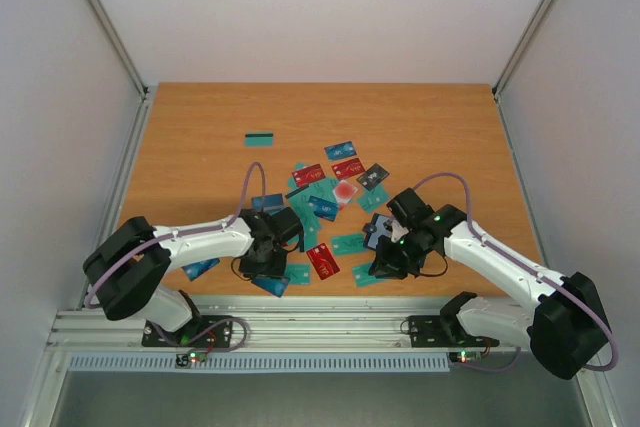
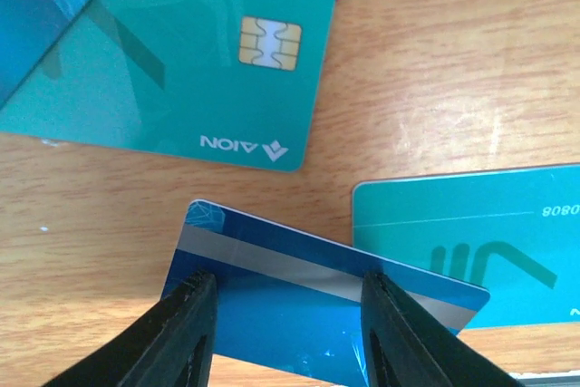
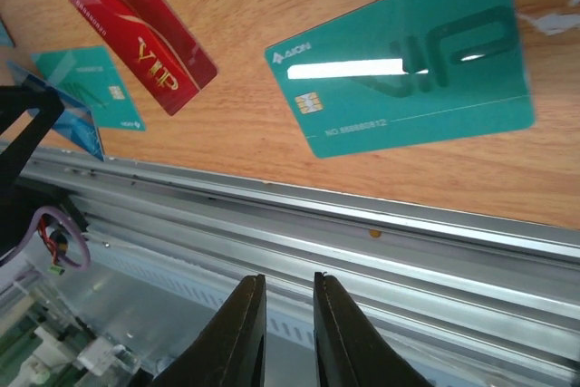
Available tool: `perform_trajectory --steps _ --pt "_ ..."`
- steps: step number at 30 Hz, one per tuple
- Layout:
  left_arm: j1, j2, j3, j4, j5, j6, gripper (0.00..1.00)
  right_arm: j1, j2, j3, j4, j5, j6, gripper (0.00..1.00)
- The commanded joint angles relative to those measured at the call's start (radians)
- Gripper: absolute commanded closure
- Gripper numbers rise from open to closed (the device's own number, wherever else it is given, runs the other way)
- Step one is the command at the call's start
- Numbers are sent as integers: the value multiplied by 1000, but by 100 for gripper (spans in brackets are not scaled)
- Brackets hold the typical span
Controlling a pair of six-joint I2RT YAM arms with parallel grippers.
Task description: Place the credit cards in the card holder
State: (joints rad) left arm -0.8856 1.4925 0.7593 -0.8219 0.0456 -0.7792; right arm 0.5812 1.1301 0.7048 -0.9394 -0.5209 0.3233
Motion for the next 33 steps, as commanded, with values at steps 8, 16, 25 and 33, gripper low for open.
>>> perform_trajectory --steps 8,16,25,33 --pt "-20 -115 60 -136 -88 -30 47 118 -25 -85 257 -45 215 76" --pt "-4 -24 97 -150 -163 11 45 195 46 -69 325 -3 259 76" --pt "37 39 58 -42 -174 60 52 238 106 -11 298 7 247 76" --pt "33 47 -23 52 -97 64 54 272 154 15 304 8 245 76"
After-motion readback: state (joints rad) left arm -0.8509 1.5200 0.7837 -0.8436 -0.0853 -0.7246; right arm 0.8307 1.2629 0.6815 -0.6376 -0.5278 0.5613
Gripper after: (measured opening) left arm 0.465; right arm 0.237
